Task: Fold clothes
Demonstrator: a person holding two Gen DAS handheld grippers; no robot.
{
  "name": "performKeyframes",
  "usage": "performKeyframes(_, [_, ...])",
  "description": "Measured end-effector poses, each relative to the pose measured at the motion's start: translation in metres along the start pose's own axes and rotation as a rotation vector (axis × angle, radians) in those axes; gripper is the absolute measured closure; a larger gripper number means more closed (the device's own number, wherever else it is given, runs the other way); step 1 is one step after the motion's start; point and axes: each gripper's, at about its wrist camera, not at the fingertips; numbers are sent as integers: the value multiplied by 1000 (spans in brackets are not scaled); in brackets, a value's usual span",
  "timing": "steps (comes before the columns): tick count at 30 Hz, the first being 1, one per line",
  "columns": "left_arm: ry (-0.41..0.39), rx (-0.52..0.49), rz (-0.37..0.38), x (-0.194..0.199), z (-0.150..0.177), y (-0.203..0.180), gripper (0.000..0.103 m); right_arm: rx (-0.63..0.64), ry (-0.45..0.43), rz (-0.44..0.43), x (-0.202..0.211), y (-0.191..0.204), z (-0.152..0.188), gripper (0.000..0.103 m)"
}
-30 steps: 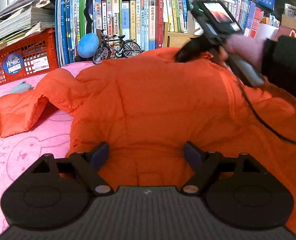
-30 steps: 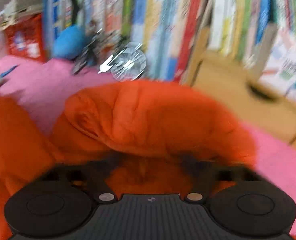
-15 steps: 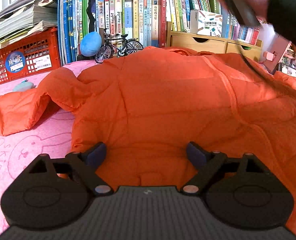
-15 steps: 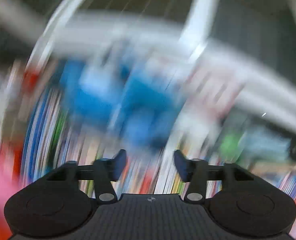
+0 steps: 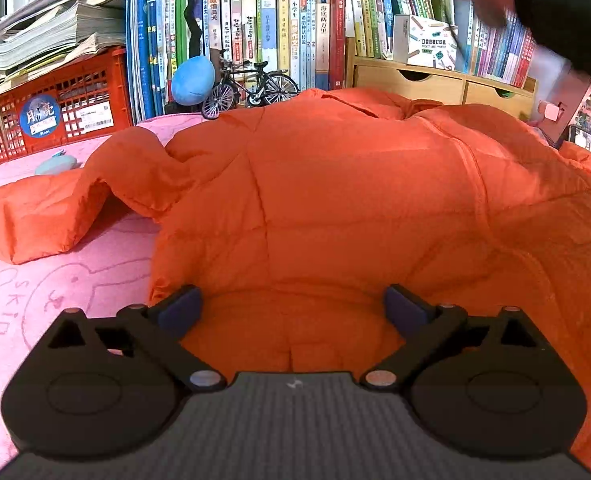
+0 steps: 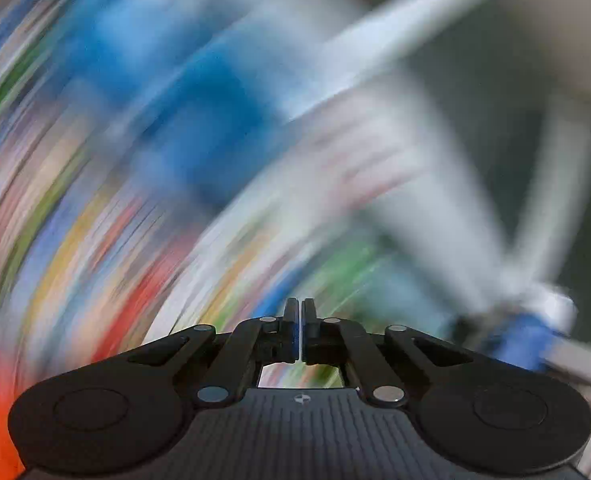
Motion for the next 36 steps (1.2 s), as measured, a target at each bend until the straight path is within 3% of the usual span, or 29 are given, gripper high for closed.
performKeyframes(2, [0, -2, -2, 0, 0, -1, 2, -111, -88, 117, -4, -18, -26, 93])
performKeyframes(3, [0, -3, -4, 0, 0, -1, 2, -81, -58, 35, -5, -18, -27, 89])
performKeyframes(5, [0, -3, -6, 0, -1, -1, 2, 36, 49, -219, -6, -12, -19, 63])
performKeyframes(6, [-1, -3, -7, -1, -1, -2, 2, 120, 126, -355, -6, -2, -6, 43])
performKeyframes(7, [-1, -4, -7, -1, -1, -2, 2, 211, 182, -455, -1, 13, 14, 40])
performKeyframes(10, [-1, -2, -6, -1, -1, -2, 2, 446, 281, -563, 26, 58, 80, 40])
performKeyframes(12, [-2, 0, -5, -1, -1, -1, 2, 535, 370, -647, 38, 84, 117, 40])
performKeyframes(14, [-2, 3, -4, -1, -1, -1, 2, 544, 389, -645, 39, 103, 137, 40])
performKeyframes(15, [-1, 5, -3, -1, 0, -1, 2, 527, 404, -590, 30, 110, 138, 41])
performKeyframes(16, [-1, 8, -1, -1, 0, 0, 2, 504, 420, -519, 19, 116, 136, 76])
performKeyframes(17, [-1, 10, 1, -1, 0, 1, 2, 481, 437, -449, 7, 123, 134, 100])
performKeyframes(19, [-2, 14, 4, -1, 0, 2, 2, 415, 378, -278, -11, 125, 119, 98])
performKeyframes(22, [-5, 20, 6, 0, 1, 2, 1, 137, 192, -44, -16, 91, 61, 98])
performKeyframes(26, [-6, 25, 7, -1, 1, 3, 1, 159, 275, -146, -14, 82, 58, 92])
performKeyframes(27, [-6, 25, 6, -1, 1, 3, 1, 171, 301, -178, -13, 81, 58, 88])
performKeyframes(28, [-5, 26, 6, -1, 1, 3, 1, 183, 327, -211, -12, 79, 59, 66])
performKeyframes(29, [-5, 26, 6, -1, 1, 3, 1, 195, 353, -243, -12, 78, 59, 54])
performKeyframes(32, [-5, 24, 2, -1, 2, 1, 1, 231, 432, -341, -10, 73, 60, 40])
performKeyframes(34, [-2, 20, -2, -2, 1, 0, 0, 202, 454, -389, 16, 57, 74, 9])
performKeyframes(36, [1, 16, -6, -2, 2, -1, 0, 157, 469, -446, 48, 39, 89, 5])
Point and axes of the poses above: each gripper's, at about its wrist camera, not at the fingertips, and x roughly against the way its jaws point, y to its left, z to its underside, and after that the axes turned 11 degrees about z, right-handed
